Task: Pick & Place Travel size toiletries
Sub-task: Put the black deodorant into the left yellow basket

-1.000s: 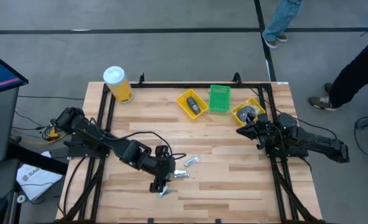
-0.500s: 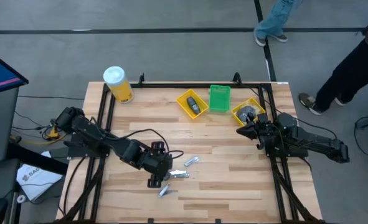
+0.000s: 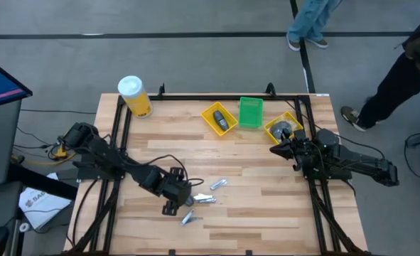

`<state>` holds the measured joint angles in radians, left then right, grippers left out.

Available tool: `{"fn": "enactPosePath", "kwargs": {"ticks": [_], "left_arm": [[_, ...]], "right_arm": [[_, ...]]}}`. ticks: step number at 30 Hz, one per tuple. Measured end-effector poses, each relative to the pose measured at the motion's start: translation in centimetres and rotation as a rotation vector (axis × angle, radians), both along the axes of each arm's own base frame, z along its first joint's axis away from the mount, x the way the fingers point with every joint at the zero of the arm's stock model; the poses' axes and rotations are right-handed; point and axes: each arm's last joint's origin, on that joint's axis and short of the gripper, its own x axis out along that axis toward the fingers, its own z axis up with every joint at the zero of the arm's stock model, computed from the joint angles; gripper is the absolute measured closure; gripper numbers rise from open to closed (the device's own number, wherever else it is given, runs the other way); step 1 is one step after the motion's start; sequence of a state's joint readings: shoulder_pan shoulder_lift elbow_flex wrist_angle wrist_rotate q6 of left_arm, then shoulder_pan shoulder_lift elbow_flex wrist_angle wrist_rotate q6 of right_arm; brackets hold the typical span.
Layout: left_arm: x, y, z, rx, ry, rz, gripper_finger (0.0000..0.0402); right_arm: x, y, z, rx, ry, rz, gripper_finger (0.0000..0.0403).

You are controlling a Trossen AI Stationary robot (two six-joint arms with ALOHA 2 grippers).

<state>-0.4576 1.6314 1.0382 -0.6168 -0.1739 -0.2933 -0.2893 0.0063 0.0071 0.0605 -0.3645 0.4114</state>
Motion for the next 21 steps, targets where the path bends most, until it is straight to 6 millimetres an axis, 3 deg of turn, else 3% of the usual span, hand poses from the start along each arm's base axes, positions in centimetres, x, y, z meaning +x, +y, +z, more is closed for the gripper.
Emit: {"fn": "enactPosePath", "kwargs": {"ticks": [8,16,21], "left_arm": [[-1.0,0.5,-2.6,-0.002,0.003,-0.006,0.0101],[-0.6,0.6,-3.5,-0.029,-0.09,-0.066,0.0101],[-1.2,1.4,-4.6,-0.084,-0.046,-0.077,0.0101]], "right_arm": [[0.0,0.0,0.0,0.0,0.0,0.001,0.0403],[0.0,0.0,0.0,0.0,0.0,0.001,0.0403],[0.0,0.0,0.0,0.0,0.0,0.001,0.0403]]}}
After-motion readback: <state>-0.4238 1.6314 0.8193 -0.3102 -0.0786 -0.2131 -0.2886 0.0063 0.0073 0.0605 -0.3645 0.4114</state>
